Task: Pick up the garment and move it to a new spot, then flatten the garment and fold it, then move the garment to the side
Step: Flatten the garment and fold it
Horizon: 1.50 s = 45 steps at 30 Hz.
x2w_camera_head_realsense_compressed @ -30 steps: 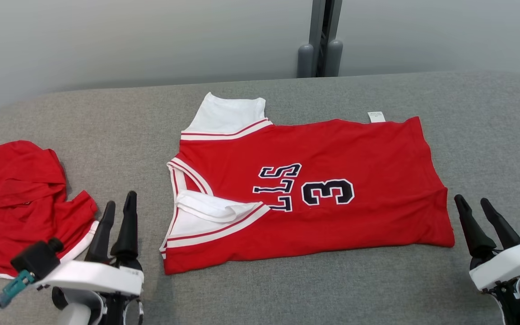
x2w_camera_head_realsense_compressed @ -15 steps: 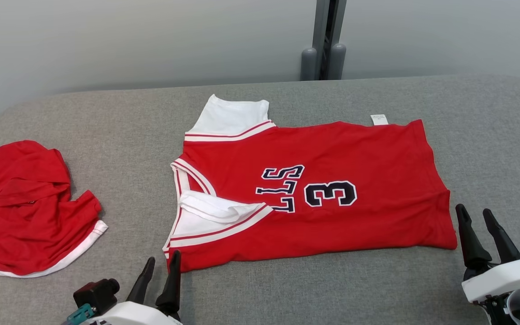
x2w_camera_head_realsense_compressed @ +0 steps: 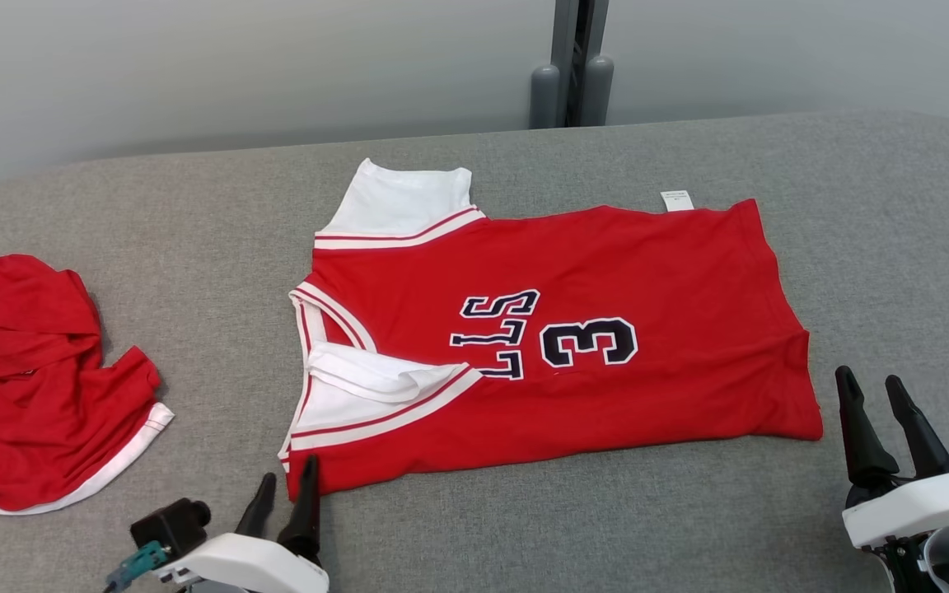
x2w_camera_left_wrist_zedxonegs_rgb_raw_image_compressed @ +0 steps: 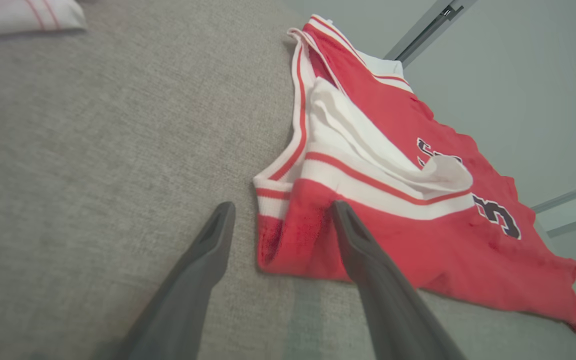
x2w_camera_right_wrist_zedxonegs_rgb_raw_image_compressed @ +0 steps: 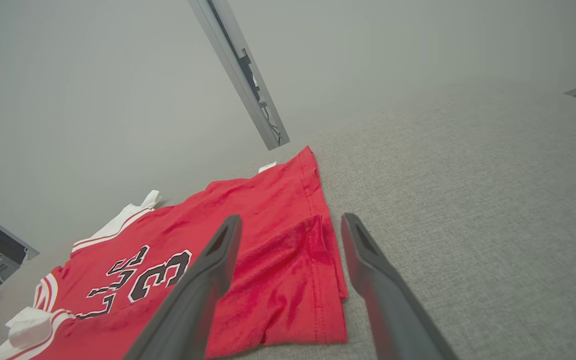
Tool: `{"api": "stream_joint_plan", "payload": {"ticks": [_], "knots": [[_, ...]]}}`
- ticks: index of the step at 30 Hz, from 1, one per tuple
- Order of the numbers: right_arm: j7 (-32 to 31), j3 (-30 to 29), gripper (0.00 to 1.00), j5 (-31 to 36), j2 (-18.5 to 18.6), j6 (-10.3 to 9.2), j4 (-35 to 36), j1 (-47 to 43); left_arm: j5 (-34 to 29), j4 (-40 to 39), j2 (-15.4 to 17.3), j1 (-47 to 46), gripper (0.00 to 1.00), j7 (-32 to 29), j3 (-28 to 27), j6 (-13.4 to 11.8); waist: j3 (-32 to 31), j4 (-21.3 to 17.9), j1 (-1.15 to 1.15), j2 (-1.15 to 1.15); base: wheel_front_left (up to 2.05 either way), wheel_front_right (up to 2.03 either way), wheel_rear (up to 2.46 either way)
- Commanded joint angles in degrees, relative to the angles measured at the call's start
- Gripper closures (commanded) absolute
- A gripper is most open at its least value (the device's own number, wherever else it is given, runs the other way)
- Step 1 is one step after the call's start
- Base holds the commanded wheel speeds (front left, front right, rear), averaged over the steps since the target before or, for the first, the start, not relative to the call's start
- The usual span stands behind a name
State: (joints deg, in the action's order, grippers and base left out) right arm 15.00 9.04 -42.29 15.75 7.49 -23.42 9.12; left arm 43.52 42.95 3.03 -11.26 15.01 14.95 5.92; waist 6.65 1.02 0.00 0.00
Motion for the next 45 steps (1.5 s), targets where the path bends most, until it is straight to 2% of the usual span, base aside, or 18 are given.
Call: {"api": "stream_joint_plan", "payload": {"ticks": [1, 8, 9, 10, 11, 12, 13, 20, 33, 36, 42, 44, 45], "knots": [[0.35, -0.07, 0.00, 0.46, 0.04, 0.00, 0.10, -0.20, 3.13, 1.84, 0.28, -1.08, 0.00, -0.43, -1.43, -0.50, 0.29, -0.25, 0.00, 0.00, 0.00, 0.00, 0.00], [0.36, -0.13, 0.00, 0.93, -0.03, 0.00, 0.17, 0.09, 7.38, 4.47, -0.18, -2.73, 0.00, -2.59, 0.91, 0.50, 0.88, -0.42, 0.00, 0.00, 0.00, 0.00, 0.00], [0.36, -0.20, 0.00, 0.99, -0.04, 0.00, 0.07, 0.12, 8.01, 4.66, -0.33, -2.76, 0.09, -3.14, 1.70, 0.61, 0.88, -0.37, 0.00, 0.00, 0.00, 0.00, 0.00], [0.36, -0.30, 0.00, 1.06, -0.04, 0.00, -0.08, 0.11, 8.68, 4.76, -0.42, -2.81, 0.38, -3.55, 2.45, 0.84, 0.85, -0.29, 0.00, 0.00, 0.00, 0.00, 0.00], [0.36, -0.34, 0.00, 1.10, -0.08, 0.00, -0.22, 0.11, 9.11, 4.86, -0.50, -2.82, 0.58, -3.97, 3.18, 1.02, 0.82, -0.21, 0.00, 0.00, 0.00, 0.00, 0.00], [0.36, -0.35, 0.00, 1.10, -0.09, 0.00, -0.42, 0.14, 9.46, 4.93, -0.61, -2.83, 0.87, -4.13, 3.86, 1.13, 0.78, -0.11, 0.00, 0.00, 0.00, 0.00, 0.00], [0.36, -0.40, 0.00, 1.10, -0.07, 0.00, -0.63, 0.17, 9.75, 4.99, -0.64, -2.85, 1.00, -4.12, 4.40, 1.19, 0.71, 0.01, 0.00, 0.00, 0.00, 0.00, 0.00], [-0.74, -1.66, 0.00, 0.25, -0.44, 0.00, -5.53, 0.67, 11.36, 3.34, -0.36, -3.02, 1.00, -3.07, 6.83, 1.62, 0.14, 1.35, 0.00, 0.00, 0.00, 0.00, 0.00], [-5.12, -4.63, 0.00, -12.54, -3.91, 0.00, -16.57, 4.74, 10.66, -3.76, 1.98, -2.55, 1.00, -0.82, 9.38, 1.65, 0.79, 4.09, 0.00, 0.00, 0.00, 0.00, 0.00], [-6.33, -3.61, 0.00, -14.93, -4.16, 0.00, -19.84, 6.31, 10.69, -4.72, 2.44, -2.40, 1.00, -0.74, 10.20, 1.61, 1.12, 4.73, 0.00, 0.00, 0.00, 0.00, 0.00], [-5.97, -1.56, 0.00, -17.63, -4.37, 0.00, -21.85, 7.98, 10.90, -5.52, 2.96, -2.75, 1.00, -0.98, 11.09, 1.62, 1.77, 5.52, 0.00, 0.00, 0.00, 0.00, 0.00], [-6.04, -0.98, 0.74, -18.63, -4.30, -0.01, -22.18, 8.33, 10.97, -5.60, 3.06, -2.87, 1.00, -0.99, 11.21, 1.62, 1.91, 5.73, 0.00, 0.00, 0.00, 0.00, 0.00], [-5.98, -0.59, 1.00, -19.01, -4.26, -0.01, -22.16, 8.47, 10.97, -5.62, 3.11, -2.93, 1.00, -0.98, 11.24, 1.61, 1.96, 5.82, 0.00, 0.00, 0.00, 0.00, 0.00]]}}
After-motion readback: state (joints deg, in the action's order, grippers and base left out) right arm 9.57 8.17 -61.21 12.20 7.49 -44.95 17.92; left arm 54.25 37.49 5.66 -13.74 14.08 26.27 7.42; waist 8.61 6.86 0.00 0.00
